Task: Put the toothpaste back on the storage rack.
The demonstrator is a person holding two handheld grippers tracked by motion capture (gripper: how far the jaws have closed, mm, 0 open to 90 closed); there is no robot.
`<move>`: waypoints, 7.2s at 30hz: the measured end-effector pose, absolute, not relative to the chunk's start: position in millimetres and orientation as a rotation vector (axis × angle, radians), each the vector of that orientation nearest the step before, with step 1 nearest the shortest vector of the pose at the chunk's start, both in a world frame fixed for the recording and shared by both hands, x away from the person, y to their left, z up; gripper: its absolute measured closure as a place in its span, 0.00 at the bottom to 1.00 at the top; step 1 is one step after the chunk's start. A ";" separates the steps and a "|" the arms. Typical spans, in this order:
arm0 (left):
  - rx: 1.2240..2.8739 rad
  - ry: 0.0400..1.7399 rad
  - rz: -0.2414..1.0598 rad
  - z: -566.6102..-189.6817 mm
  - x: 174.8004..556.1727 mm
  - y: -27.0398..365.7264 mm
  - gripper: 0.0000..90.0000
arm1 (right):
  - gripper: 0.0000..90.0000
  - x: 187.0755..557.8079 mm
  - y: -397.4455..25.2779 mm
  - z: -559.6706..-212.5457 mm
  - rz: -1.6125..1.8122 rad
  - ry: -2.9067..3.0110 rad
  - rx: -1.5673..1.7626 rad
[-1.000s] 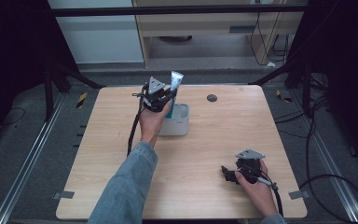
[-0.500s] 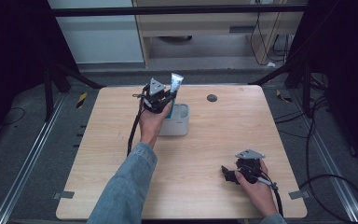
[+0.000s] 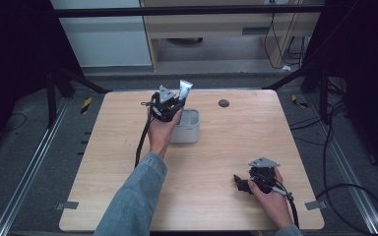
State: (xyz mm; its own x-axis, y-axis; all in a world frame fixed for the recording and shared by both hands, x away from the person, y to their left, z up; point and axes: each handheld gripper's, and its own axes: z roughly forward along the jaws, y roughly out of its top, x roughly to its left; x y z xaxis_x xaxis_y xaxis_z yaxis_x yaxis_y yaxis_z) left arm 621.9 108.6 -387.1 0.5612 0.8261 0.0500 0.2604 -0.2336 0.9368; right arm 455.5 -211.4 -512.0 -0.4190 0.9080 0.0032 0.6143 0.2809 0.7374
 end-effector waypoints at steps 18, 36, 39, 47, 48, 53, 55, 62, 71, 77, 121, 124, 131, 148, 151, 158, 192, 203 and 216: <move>1.816 0.896 0.707 -399.2 616.9 104.2 0.87 | 0.09 455.5 -211.6 -512.0 0.941 2.137 1.367; 1.895 0.883 0.676 -406.6 611.5 103.0 0.87 | 0.09 455.6 -211.6 -512.2 0.941 2.137 1.365; 1.903 0.886 0.671 -408.4 611.6 103.1 0.87 | 0.09 455.6 -211.6 -512.2 0.941 2.137 1.365; 1.899 0.900 0.655 -411.3 612.5 102.7 0.87 | 0.09 455.6 -211.6 -512.2 0.941 2.137 1.365; 1.900 0.902 0.653 -411.7 612.5 102.7 0.87 | 0.09 455.6 -211.7 -512.2 0.941 2.137 1.365; 1.899 0.909 0.647 -413.6 613.0 103.6 0.87 | 0.09 455.6 -211.5 -512.1 0.943 2.136 1.367; 1.905 0.910 0.647 -414.3 612.9 103.9 0.87 | 0.09 455.6 -211.5 -512.1 0.943 2.136 1.367; 1.896 0.922 0.640 -416.7 613.1 104.8 0.87 | 0.09 455.6 -211.5 -512.1 0.943 2.136 1.367; 1.902 0.922 0.644 -416.1 611.7 104.5 0.86 | 0.09 455.6 -211.4 -512.1 0.944 2.135 1.368; 1.901 0.923 0.638 -416.0 611.9 105.0 0.86 | 0.09 455.6 -211.4 -512.1 0.944 2.135 1.368; 1.927 0.890 0.687 -406.6 603.5 112.6 0.74 | 0.09 455.6 -211.5 -512.2 0.942 2.136 1.367; 1.927 0.887 0.690 -405.4 602.4 112.6 0.73 | 0.09 455.6 -211.5 -512.2 0.943 2.136 1.367; 1.931 0.867 0.710 -400.8 597.6 110.8 0.61 | 0.09 455.6 -211.5 -512.2 0.943 2.135 1.367; 2.005 0.844 0.733 -392.6 590.7 109.3 0.24 | 0.09 455.6 -211.5 -512.2 0.942 2.135 1.366; 2.010 0.848 0.719 -391.6 589.1 108.8 0.19 | 0.09 455.6 -211.5 -512.2 0.942 2.135 1.367; 2.034 0.853 0.682 -389.0 582.9 107.3 0.10 | 0.09 455.6 -211.4 -512.2 0.942 2.135 1.367; 2.139 0.815 0.608 -394.2 525.0 129.7 0.03 | 0.09 455.6 -211.4 -512.2 0.941 2.135 1.366; 2.161 0.844 0.615 -397.8 503.9 164.4 0.04 | 0.09 455.3 -211.2 -512.3 0.936 2.132 1.360; 2.169 0.921 0.592 -416.7 492.3 203.3 0.03 | 0.09 454.8 -211.2 -512.4 0.935 2.135 1.357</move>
State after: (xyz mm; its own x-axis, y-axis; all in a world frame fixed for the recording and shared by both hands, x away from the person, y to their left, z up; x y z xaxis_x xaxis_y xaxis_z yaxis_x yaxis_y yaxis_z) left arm 492.3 203.3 -416.7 0.6433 0.7538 0.1345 0.4357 -0.5048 0.7452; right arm 454.8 -211.2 -512.4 -0.4209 0.9071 -0.0082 0.6088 0.2892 0.7387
